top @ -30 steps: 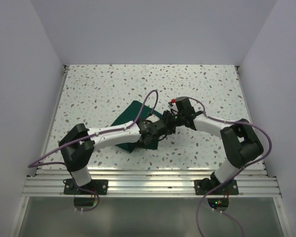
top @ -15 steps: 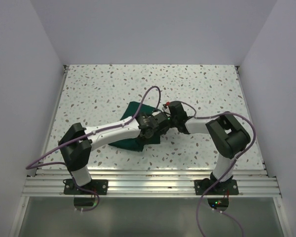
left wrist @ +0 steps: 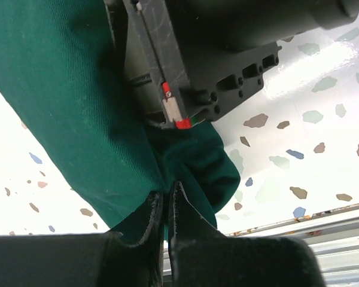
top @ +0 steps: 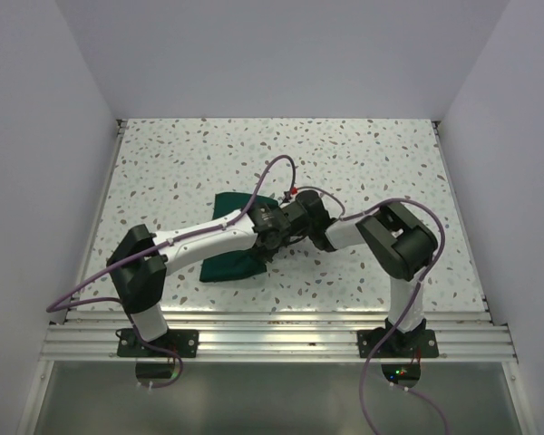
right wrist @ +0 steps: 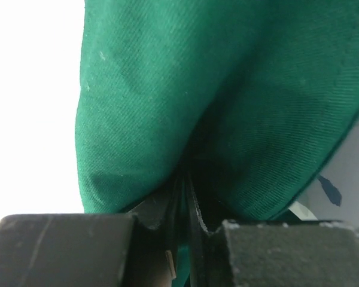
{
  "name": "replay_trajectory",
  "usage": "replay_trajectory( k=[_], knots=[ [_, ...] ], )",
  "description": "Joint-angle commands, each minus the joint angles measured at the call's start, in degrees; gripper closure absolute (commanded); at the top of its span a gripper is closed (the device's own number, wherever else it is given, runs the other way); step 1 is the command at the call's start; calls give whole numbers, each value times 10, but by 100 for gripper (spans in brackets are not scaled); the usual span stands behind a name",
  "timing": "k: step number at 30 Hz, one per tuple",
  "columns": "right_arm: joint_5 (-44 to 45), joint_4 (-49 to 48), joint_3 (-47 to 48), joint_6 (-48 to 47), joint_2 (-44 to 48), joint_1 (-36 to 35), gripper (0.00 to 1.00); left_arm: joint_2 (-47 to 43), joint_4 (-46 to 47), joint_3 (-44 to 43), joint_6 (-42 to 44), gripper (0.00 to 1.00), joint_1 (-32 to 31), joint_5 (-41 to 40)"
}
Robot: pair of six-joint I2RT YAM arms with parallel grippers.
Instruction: Prepare the surgical pack
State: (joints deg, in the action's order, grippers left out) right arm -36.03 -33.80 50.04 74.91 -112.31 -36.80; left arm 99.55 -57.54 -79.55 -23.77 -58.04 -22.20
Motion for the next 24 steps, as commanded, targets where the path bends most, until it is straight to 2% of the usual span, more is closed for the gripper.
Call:
replay_trajectory(
  k=[1,3,5,7,13,17,20,24],
  knots=[
    [6,41,10,-42,18,20,87,-25,66,-25,4,100,-8,34],
    [-10,62,-4,-68,29,37,86,-31,70,-12,1,100,-5,34],
    [-28,135,-5,-123,54,63,83,-36,72,3,-2,100,5,43],
    [-31,263,16,-208,80,91,83,-48,80,13,-3,100,14,46],
    [-33,401,54,-316,116,121,83,-69,88,28,3,100,25,48],
    [-44,364,44,-298,116,111,86,-68,86,24,3,100,25,47],
    [-36,340,57,-272,100,77,88,-66,85,19,4,100,25,53],
    [-40,194,78,-176,46,21,89,-63,88,17,9,100,25,64]
  ],
)
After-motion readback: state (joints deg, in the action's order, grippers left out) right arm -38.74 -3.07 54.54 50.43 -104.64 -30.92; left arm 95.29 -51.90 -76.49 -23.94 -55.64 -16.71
